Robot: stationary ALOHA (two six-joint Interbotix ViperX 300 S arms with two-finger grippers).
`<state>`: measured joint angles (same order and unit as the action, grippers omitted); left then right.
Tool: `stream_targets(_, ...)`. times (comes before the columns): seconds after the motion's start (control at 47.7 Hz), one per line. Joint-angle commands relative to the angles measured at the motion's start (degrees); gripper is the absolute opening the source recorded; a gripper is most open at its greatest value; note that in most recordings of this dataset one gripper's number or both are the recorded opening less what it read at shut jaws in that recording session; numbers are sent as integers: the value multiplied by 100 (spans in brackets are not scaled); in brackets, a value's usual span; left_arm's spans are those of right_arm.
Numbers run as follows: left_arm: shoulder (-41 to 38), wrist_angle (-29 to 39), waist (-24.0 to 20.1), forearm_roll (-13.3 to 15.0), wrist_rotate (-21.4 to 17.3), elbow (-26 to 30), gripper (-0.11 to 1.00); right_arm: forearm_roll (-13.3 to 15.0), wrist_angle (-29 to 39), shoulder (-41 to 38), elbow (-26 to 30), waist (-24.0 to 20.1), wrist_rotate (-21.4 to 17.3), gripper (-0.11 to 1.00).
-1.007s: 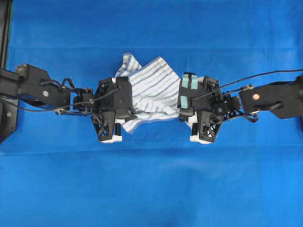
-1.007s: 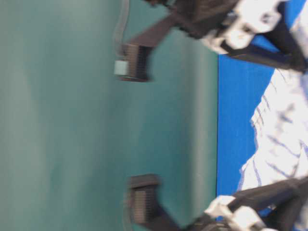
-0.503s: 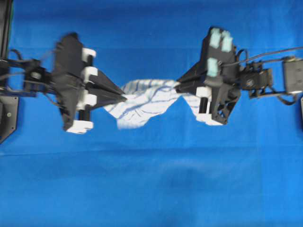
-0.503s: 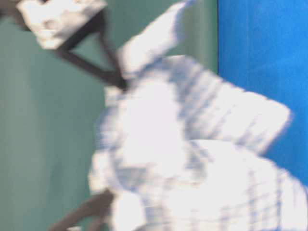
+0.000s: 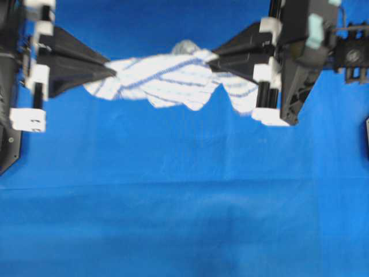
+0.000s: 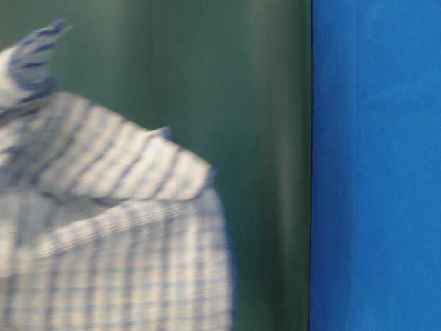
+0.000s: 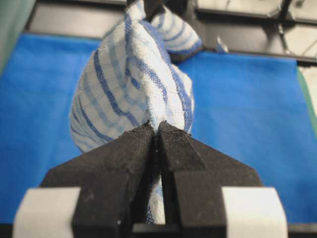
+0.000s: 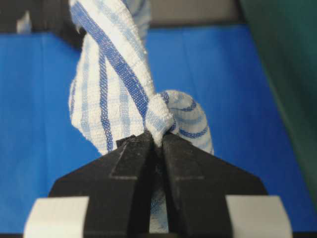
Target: Lift the towel with both arms.
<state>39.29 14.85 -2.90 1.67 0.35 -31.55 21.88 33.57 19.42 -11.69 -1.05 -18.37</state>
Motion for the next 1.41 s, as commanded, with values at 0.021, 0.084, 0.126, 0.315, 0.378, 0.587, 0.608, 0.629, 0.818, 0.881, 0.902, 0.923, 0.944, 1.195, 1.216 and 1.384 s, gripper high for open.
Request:
stream_targets(0.021,44,132,0,-26,-229,422,1,9,88,114,431,-26,97,7)
stream_targets(0.084,35,193,0,-18,-431,606,1,9,141,114,563,-44,158,7)
stream_targets(0.126,18,202,0,-18,-536,686,1,0,158,132,633,-62,193,7)
stream_targets(0.315,-62,202,0,-18,-853,879,1,0,158,202,712,-132,325,7)
stream_targets(0.378,-88,202,0,-18,-879,879,1,0,158,211,694,-132,352,7)
stream_targets(0.587,-158,202,-9,-18,-976,896,8,9,158,211,694,-132,404,8)
stream_targets(0.608,-158,202,-9,-18,-967,896,12,18,158,220,686,-132,396,8)
stream_targets(0.629,-158,193,-9,-18,-940,896,17,18,158,220,686,-123,378,11)
stream_targets(0.818,-105,141,-9,-18,-861,870,73,97,255,220,677,-132,334,63)
stream_targets(0.881,-97,141,-9,-18,-861,861,87,114,255,220,677,-132,316,69)
stream_targets(0.902,-97,141,-9,-18,-853,861,90,114,255,229,686,-132,316,68)
stream_targets(0.923,-88,141,-9,-18,-853,853,92,114,255,220,686,-132,316,66)
stream_targets(0.944,-88,141,-9,-18,-853,853,93,114,255,220,686,-132,316,65)
stream_targets(1.195,-202,123,62,-18,-853,677,92,114,281,220,475,-132,272,66)
stream_targets(1.216,-220,105,70,-18,-853,633,92,114,255,220,413,-132,264,66)
stream_targets(1.384,-369,-176,79,-18,-844,211,92,114,114,229,-105,-132,44,66)
